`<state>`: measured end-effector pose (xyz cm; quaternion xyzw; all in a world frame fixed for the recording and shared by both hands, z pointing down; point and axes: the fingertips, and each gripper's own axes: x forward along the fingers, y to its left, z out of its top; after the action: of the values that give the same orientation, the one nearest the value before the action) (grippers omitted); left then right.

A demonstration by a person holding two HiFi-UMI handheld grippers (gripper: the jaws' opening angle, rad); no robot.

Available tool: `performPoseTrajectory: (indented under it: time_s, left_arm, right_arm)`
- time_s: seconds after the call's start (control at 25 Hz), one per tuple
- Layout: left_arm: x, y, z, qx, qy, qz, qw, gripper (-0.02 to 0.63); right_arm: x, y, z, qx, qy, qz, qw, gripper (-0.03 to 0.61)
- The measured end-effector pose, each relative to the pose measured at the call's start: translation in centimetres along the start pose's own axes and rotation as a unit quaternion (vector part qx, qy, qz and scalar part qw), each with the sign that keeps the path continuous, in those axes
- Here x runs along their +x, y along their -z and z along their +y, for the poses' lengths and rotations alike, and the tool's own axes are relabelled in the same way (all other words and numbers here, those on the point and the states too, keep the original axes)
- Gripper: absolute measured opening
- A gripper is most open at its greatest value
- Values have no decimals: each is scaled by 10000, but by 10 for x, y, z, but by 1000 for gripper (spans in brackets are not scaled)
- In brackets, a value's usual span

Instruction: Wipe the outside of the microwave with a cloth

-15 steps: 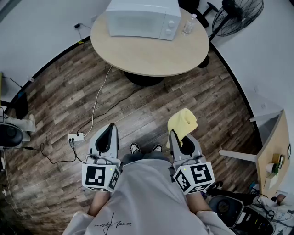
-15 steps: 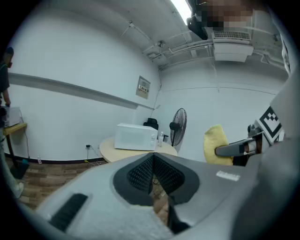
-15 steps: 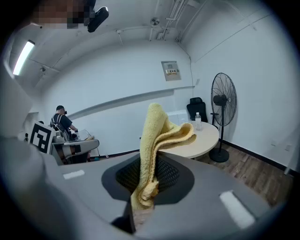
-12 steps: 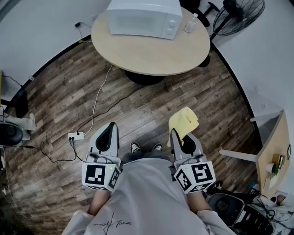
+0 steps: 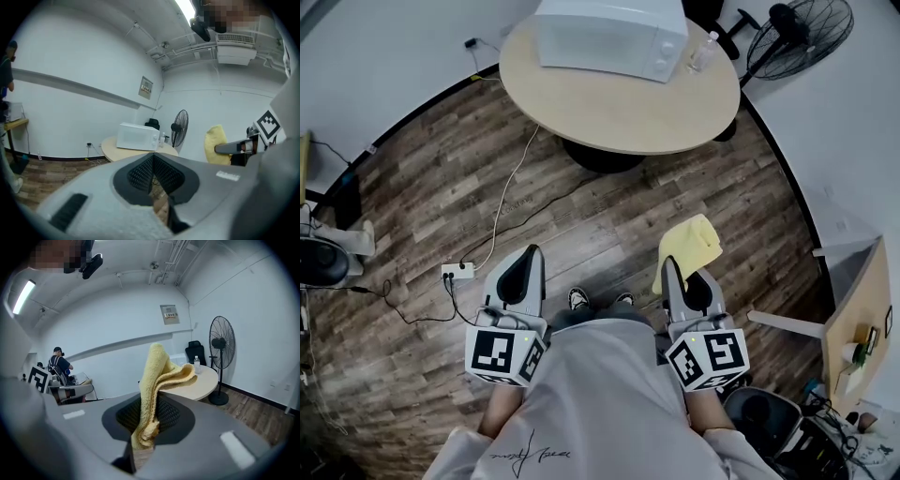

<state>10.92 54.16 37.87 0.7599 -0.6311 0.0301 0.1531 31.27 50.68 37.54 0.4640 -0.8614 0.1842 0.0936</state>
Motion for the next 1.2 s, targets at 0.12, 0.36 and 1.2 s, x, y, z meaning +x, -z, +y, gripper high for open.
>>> performPoseTrajectory:
  time_s: [0.12,0.36,1.2]
  left_arm:
    - [-3,-2,2,-8,-24,-37,10000,-9]
    - [-2,-4,9,-10,-84,-53,10000,-9]
    - [133,-41,57,413,190,358,9983,-9]
  right_arm:
    - [-1,-4,1,16,-46,-93,9999,52]
    - [7,-6,8,-32,-277,-111,9995,63]
    - [163,-55,-17,-404,-702,29,9967,63]
